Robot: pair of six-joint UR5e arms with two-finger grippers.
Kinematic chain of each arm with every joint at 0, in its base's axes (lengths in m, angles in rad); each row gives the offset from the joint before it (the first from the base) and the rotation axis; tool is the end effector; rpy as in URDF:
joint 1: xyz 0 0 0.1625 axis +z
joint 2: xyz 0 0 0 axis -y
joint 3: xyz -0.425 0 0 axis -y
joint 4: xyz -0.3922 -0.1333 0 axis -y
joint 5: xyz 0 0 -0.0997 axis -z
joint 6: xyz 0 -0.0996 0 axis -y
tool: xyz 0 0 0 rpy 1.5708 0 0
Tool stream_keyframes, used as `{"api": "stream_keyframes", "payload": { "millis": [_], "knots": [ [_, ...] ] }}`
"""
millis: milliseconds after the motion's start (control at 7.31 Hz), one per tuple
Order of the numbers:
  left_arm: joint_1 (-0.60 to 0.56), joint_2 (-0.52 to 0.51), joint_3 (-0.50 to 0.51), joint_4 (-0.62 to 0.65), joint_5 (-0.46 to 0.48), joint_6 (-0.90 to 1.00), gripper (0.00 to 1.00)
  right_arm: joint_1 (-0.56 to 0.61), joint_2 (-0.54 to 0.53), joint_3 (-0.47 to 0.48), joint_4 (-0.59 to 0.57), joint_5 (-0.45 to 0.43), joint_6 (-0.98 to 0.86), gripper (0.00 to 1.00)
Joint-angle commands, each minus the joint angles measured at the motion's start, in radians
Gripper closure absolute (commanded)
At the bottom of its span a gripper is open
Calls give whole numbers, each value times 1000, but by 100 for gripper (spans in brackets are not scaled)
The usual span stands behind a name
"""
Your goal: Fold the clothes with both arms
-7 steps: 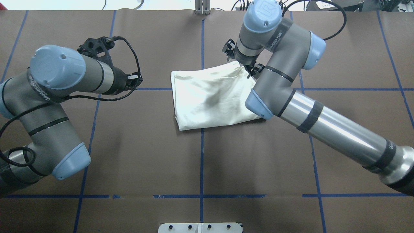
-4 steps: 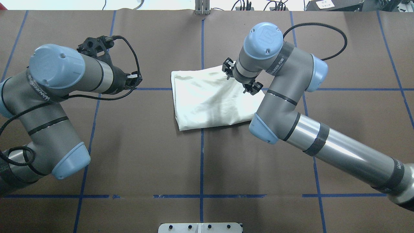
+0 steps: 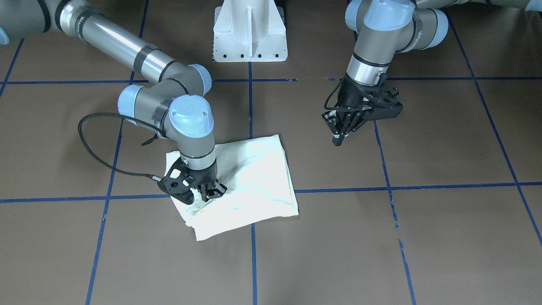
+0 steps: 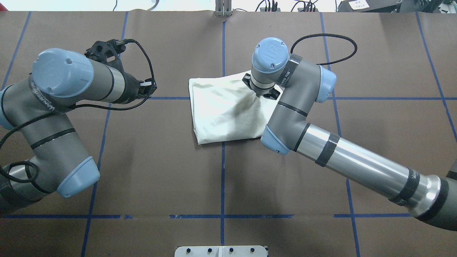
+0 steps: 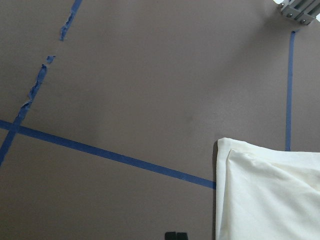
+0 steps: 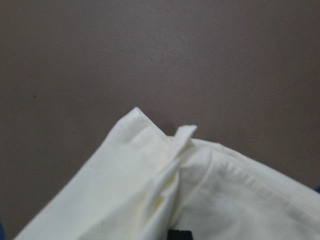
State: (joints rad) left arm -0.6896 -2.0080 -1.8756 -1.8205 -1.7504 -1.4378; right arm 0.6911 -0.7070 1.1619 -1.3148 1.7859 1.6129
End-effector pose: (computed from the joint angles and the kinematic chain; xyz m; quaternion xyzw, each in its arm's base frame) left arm 0.3938 -0.4744 0.2527 0.1172 0.4659 -0.1996 0.8540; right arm -0.5562 -0.6055 0.2749 0.0149 -0.3600 0.2992 0.8835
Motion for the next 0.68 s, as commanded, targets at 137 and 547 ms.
{"api": "stream_keyframes", "payload": {
  "millis": [137,547],
  "knots": [
    [-1,0,-2,1,3,-3,100,112,119,-331,229,7,-108,100],
    [15,-79,62,-9,14,-62,100,261,74,-227,209,203,-188,100]
  ]
}}
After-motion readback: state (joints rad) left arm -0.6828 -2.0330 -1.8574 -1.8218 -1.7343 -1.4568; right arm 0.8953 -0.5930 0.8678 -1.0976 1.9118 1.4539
